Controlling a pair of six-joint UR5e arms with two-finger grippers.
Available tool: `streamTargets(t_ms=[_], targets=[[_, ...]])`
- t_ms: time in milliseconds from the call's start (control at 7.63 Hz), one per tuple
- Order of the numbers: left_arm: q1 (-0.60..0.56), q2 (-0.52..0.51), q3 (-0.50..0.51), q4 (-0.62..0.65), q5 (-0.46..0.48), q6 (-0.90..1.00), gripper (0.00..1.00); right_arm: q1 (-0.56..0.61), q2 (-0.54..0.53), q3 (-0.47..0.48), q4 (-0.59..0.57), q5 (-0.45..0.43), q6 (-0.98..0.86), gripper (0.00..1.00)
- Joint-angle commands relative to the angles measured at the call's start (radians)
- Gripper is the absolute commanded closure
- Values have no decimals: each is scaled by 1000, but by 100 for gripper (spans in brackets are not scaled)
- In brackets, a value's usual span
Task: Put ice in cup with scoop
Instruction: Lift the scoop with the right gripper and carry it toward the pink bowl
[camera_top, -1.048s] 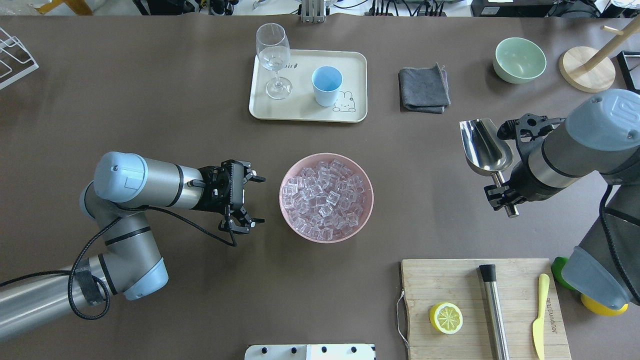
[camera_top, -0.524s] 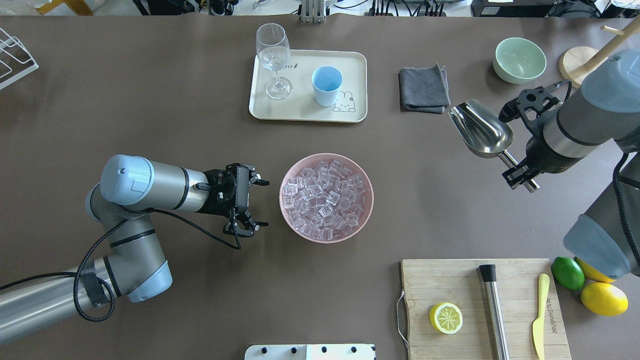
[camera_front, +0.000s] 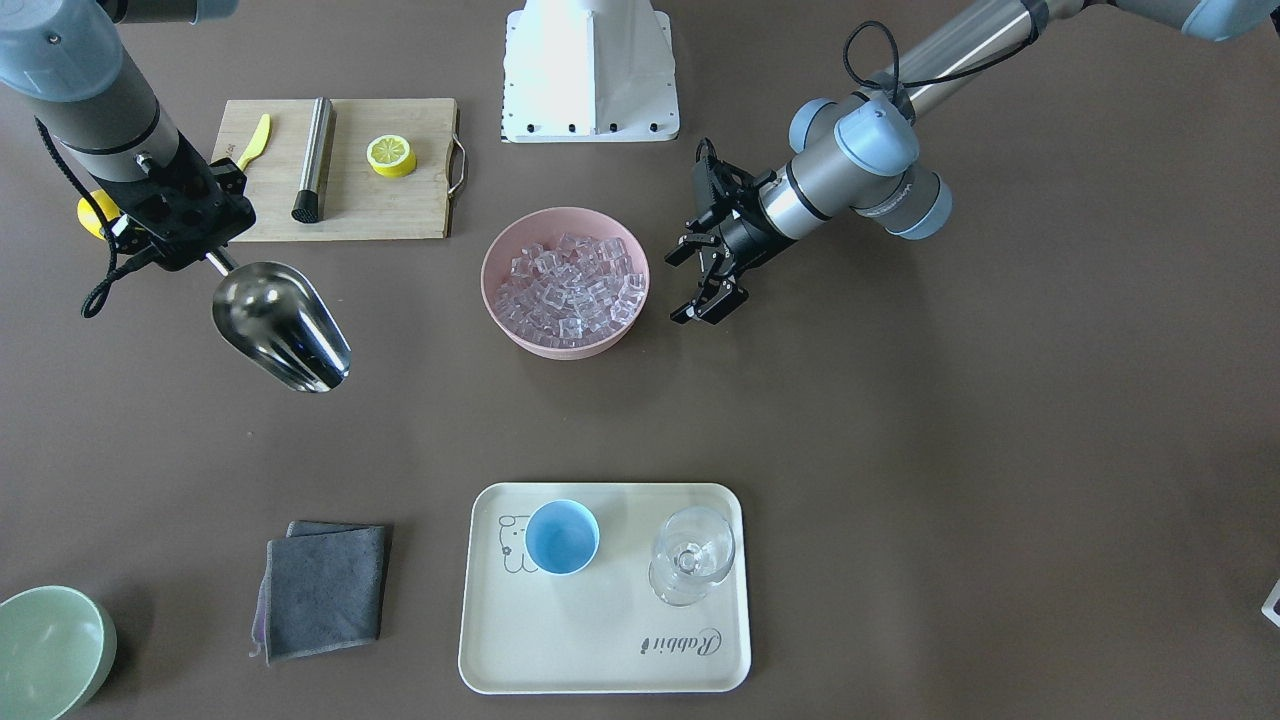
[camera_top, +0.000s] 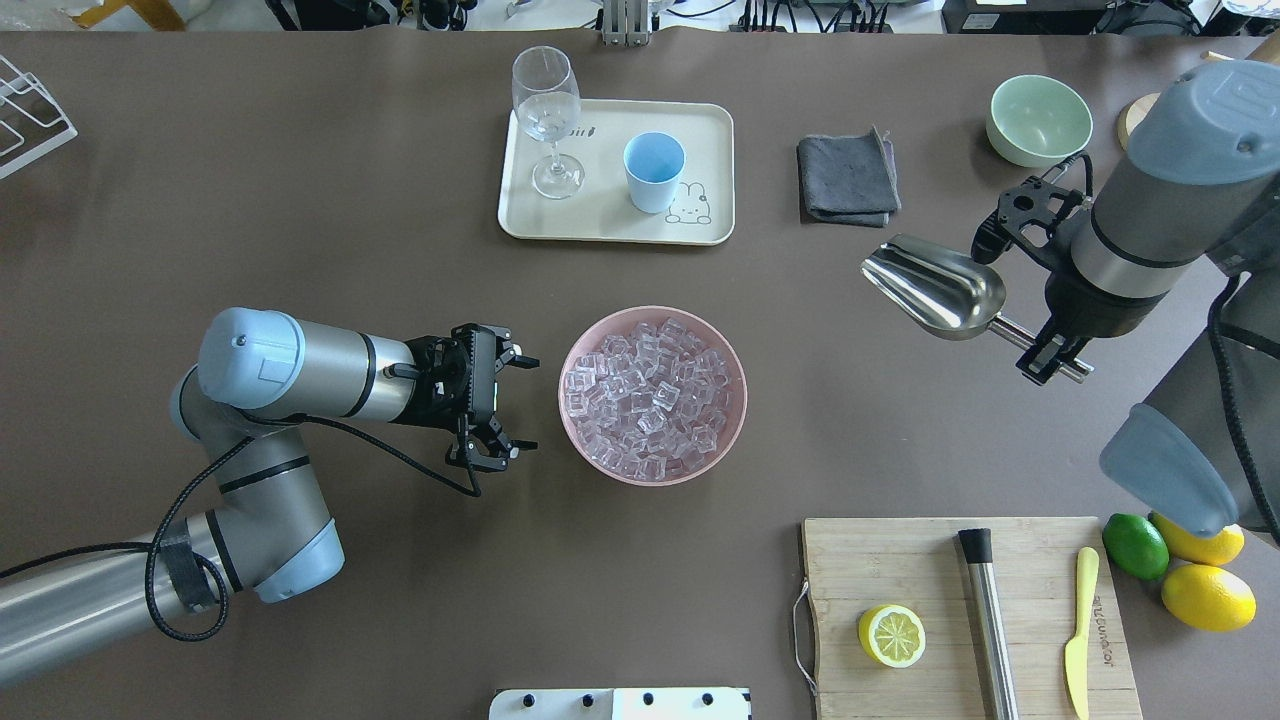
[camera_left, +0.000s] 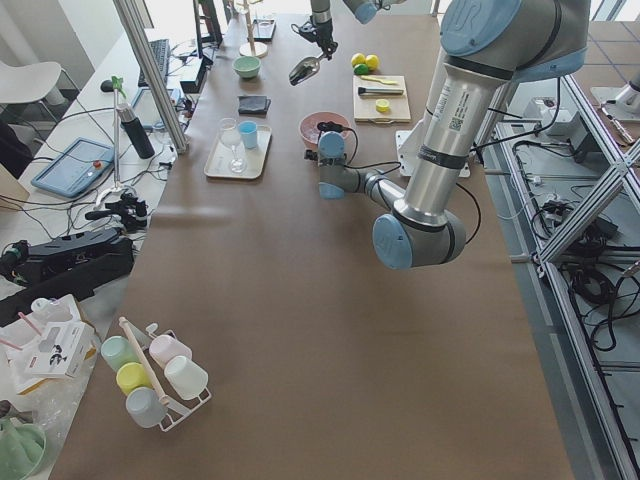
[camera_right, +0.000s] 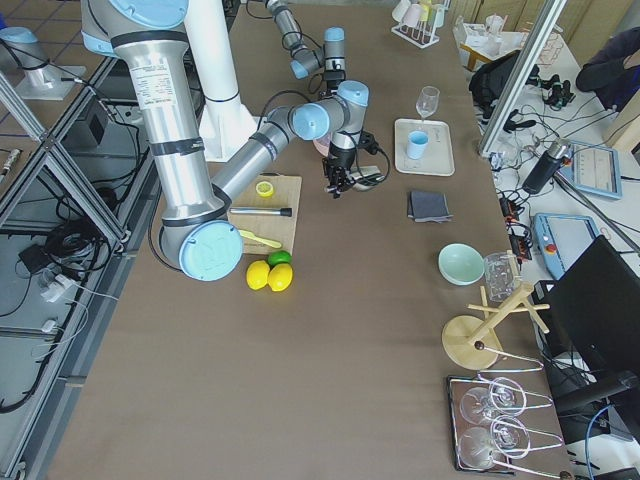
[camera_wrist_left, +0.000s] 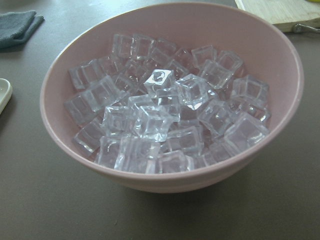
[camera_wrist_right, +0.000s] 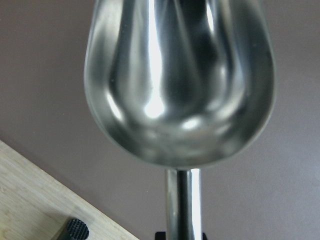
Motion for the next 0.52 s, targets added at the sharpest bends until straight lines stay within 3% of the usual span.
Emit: streamTargets(t_ms=[0,131,393], targets=[[-6,9,0,-16,11,-2,2,0,44,47,-140,-7,-184,100],[-9,9,0,-13,12,-4,2,-1,125,55,-284,-43,-237,100],[-12,9,1,3,5,-1,2,-26,208,42,-369,-80,-257,100]])
